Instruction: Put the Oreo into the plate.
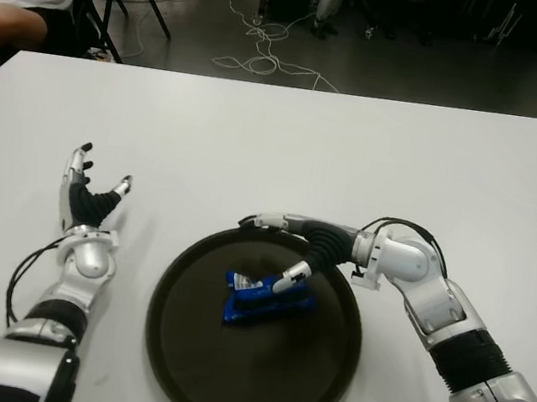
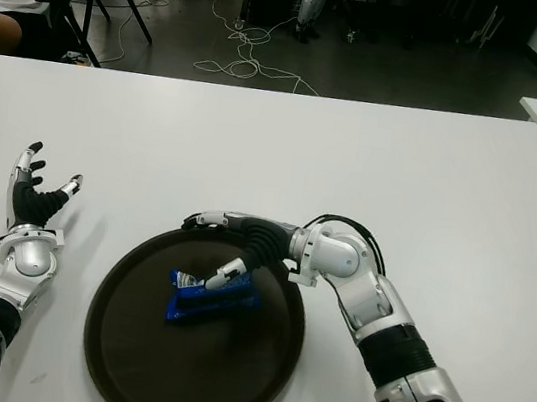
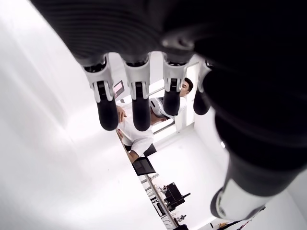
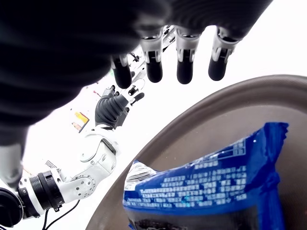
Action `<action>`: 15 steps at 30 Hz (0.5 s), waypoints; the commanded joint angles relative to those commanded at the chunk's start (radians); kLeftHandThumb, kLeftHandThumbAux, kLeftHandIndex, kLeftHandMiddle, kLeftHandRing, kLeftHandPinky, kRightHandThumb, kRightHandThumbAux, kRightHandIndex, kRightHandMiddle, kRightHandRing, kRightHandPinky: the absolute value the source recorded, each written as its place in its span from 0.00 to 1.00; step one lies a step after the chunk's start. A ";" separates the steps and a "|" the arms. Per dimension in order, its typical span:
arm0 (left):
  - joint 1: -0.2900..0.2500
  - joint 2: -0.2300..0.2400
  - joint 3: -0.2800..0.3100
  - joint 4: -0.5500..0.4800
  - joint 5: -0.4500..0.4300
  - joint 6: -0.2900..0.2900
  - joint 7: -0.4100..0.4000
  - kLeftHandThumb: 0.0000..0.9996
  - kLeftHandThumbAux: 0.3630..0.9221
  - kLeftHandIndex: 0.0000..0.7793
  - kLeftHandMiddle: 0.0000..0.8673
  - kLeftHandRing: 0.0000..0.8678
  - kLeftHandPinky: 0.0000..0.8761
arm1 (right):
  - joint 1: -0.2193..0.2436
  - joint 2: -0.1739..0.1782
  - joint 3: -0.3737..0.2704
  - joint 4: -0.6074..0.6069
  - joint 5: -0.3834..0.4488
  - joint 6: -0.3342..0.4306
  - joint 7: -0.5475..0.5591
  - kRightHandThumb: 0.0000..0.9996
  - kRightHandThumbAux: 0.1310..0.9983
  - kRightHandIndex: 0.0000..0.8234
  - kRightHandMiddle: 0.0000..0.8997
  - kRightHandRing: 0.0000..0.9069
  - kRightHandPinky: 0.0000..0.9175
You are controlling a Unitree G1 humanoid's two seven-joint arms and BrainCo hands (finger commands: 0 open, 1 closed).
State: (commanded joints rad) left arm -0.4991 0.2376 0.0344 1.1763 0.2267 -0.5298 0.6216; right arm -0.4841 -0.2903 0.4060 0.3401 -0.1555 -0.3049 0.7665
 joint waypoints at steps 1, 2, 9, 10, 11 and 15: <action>0.000 0.000 0.000 0.000 0.000 0.000 0.000 0.27 0.74 0.14 0.11 0.13 0.19 | 0.000 0.000 0.000 0.000 0.000 0.000 0.000 0.00 0.42 0.02 0.05 0.04 0.05; 0.000 0.000 0.000 0.000 -0.001 0.000 0.000 0.27 0.74 0.14 0.11 0.13 0.19 | 0.000 0.000 -0.001 0.001 0.004 0.006 0.003 0.00 0.42 0.02 0.05 0.04 0.05; -0.001 -0.002 0.004 0.002 -0.008 0.001 -0.007 0.29 0.73 0.15 0.11 0.14 0.21 | 0.007 0.008 -0.021 -0.013 0.010 0.045 -0.020 0.00 0.45 0.04 0.07 0.07 0.07; -0.001 -0.002 0.005 0.002 -0.008 0.001 -0.007 0.30 0.73 0.15 0.11 0.14 0.22 | 0.007 0.009 -0.023 -0.014 0.012 0.047 -0.022 0.00 0.45 0.05 0.07 0.07 0.07; 0.000 -0.002 0.005 0.003 -0.009 0.001 -0.008 0.30 0.73 0.15 0.12 0.15 0.22 | 0.006 0.010 -0.028 -0.012 0.015 0.045 -0.024 0.00 0.46 0.05 0.07 0.07 0.07; 0.001 -0.001 0.004 0.003 -0.007 -0.002 -0.005 0.29 0.73 0.15 0.12 0.15 0.22 | 0.009 0.020 -0.046 -0.007 0.019 0.027 -0.049 0.00 0.47 0.06 0.07 0.07 0.06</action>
State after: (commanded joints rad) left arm -0.4986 0.2368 0.0387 1.1796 0.2199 -0.5319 0.6167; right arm -0.4755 -0.2705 0.3604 0.3336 -0.1369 -0.2782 0.7175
